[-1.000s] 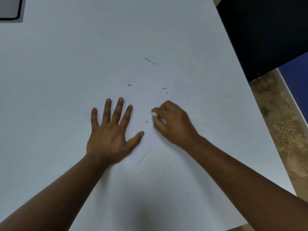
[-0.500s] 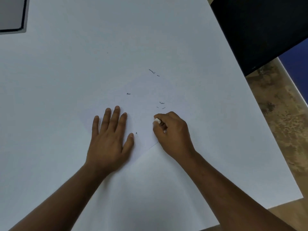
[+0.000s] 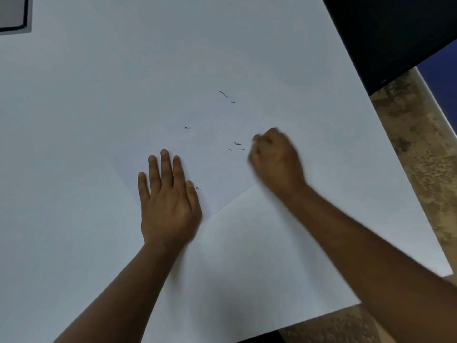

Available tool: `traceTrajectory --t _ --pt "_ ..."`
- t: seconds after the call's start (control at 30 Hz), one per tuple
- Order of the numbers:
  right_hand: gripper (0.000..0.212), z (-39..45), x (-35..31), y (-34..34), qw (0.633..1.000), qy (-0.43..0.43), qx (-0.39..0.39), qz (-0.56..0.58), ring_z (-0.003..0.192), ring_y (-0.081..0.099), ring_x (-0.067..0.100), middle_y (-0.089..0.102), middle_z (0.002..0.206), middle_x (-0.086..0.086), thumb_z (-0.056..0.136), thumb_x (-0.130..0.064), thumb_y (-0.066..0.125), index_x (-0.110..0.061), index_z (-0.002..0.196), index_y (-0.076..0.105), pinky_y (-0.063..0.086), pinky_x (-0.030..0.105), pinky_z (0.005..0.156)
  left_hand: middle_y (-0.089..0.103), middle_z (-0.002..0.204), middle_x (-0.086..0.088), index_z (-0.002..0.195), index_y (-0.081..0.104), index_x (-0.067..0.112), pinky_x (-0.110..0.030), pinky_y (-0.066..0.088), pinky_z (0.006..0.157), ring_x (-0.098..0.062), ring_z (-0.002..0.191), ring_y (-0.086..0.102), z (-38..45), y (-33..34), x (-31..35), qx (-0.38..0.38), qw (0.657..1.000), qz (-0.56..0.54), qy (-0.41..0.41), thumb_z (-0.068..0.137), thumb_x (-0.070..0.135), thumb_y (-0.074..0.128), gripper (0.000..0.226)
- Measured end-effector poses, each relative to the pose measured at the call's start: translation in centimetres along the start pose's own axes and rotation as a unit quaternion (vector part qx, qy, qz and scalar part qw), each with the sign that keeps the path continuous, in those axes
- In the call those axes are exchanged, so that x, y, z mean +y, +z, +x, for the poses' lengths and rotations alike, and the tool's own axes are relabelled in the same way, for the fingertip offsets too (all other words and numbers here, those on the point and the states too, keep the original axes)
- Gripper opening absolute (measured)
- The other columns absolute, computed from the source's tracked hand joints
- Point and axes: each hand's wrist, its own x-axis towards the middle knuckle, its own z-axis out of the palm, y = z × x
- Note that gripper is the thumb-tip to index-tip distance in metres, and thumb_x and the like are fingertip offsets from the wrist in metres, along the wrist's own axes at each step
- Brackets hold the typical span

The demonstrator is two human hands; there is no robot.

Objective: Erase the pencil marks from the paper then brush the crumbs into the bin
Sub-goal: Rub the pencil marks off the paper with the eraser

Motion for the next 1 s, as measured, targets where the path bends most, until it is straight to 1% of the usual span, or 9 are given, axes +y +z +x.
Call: traceTrajectory --t 0.13,0.23,0.3,0.4,0.53,0.63,0.77,0.87,1.0 --pt "0.017 0.8 2.5 -1.5 0.996 0.011 0.086 0.018 0.064 0.052 0.026 0.053 0.079 0.011 0.091 -0.013 0.054 -0.003 0.085 0.067 0.047 0.032 0.056 -0.004 0.172 -0.006 0.163 0.007 0.013 -0.049 -0.003 0.128 -0.024 0.158 -0.012 0.1 0.1 0.0 0.002 1.0 0.001 -0.001 0.105 0.039 0.009 0.064" --pt "0.013 -1.5 -0.1 -1.2 0.991 -0.032 0.089 0.097 0.069 0.058 0.025 0.057 0.081 0.01 0.093 -0.011 0.06 -0.005 0.09 0.071 0.049 0.032 0.065 -0.005 0.172 -0.006 0.163 0.006 0.013 -0.049 -0.003 0.128 -0.024 0.158 -0.012 0.0 0.1 0.1 0.003 1.0 -0.001 -0.001 0.105 0.039 0.008 0.064" --pt "0.013 -3.6 -2.9 -0.8 0.985 -0.087 0.062 0.136 0.073 0.06 0.025 0.06 0.082 0.009 0.093 -0.011 0.06 -0.005 0.093 0.072 0.05 0.033 0.069 -0.005 0.172 -0.006 0.163 0.005 0.013 -0.049 -0.003 0.128 -0.024 0.158 -0.013 0.1 0.1 0.1 0.004 1.0 0.0 0.001 0.105 0.04 0.008 0.064" --pt "0.022 -4.7 -4.7 0.6 0.982 -0.159 -0.012 0.102 0.072 0.055 0.024 0.058 0.083 0.007 0.096 -0.018 0.05 -0.007 0.091 0.068 0.049 0.034 0.065 -0.005 0.172 -0.006 0.163 0.005 0.013 -0.049 -0.003 0.128 -0.024 0.158 -0.012 0.1 0.1 0.0 0.0 1.0 0.006 0.004 0.105 0.041 0.008 0.064" --pt "0.028 -1.6 1.6 -0.3 0.996 -0.089 -0.015 -0.004 0.081 0.045 0.015 0.055 0.093 0.003 0.101 -0.027 0.041 -0.009 0.1 0.063 0.036 0.026 0.071 -0.007 0.172 -0.006 0.164 0.004 0.014 -0.05 -0.003 0.128 -0.023 0.158 -0.015 0.0 0.0 0.0 -0.005 1.0 0.006 0.004 0.105 0.04 0.009 0.064" --pt "0.019 -0.6 4.8 -2.5 0.999 -0.007 0.05 0.009 0.072 0.051 0.02 0.054 0.083 0.01 0.096 -0.015 0.055 0.0 0.09 0.065 0.045 0.03 0.065 -0.007 0.172 -0.007 0.163 0.004 0.013 -0.051 -0.002 0.128 -0.024 0.158 -0.014 0.0 0.1 0.0 -0.004 1.0 0.004 0.004 0.105 0.04 0.01 0.064" --pt "0.013 -0.8 0.9 -2.0 0.994 -0.053 0.052 0.078 0.072 0.061 0.026 0.058 0.084 0.01 0.092 -0.011 0.062 -0.003 0.097 0.072 0.051 0.031 0.068 -0.006 0.172 -0.007 0.163 0.005 0.012 -0.051 -0.002 0.128 -0.025 0.158 -0.014 0.1 0.0 0.1 0.0 1.0 0.002 0.003 0.105 0.039 0.01 0.065" --pt "0.016 -1.9 -5.1 -0.3 0.978 -0.145 0.018 0.15 0.076 0.06 0.026 0.061 0.087 0.01 0.09 -0.013 0.063 -0.005 0.099 0.073 0.051 0.032 0.071 -0.003 0.172 -0.009 0.163 0.008 0.011 -0.051 -0.002 0.128 -0.026 0.158 -0.011 0.1 0.0 0.1 0.005 1.0 0.001 0.008 0.105 0.039 0.009 0.065" --pt "0.025 -1.6 -8.2 1.5 0.964 -0.232 -0.044 0.125 0.068 0.053 0.029 0.057 0.081 0.012 0.093 -0.018 0.05 -0.002 0.086 0.069 0.049 0.041 0.06 0.003 0.171 -0.011 0.163 0.013 0.009 -0.052 0.003 0.128 -0.029 0.159 -0.005 0.0 0.1 0.0 0.015 1.0 0.01 0.015 0.106 0.038 0.009 0.064"
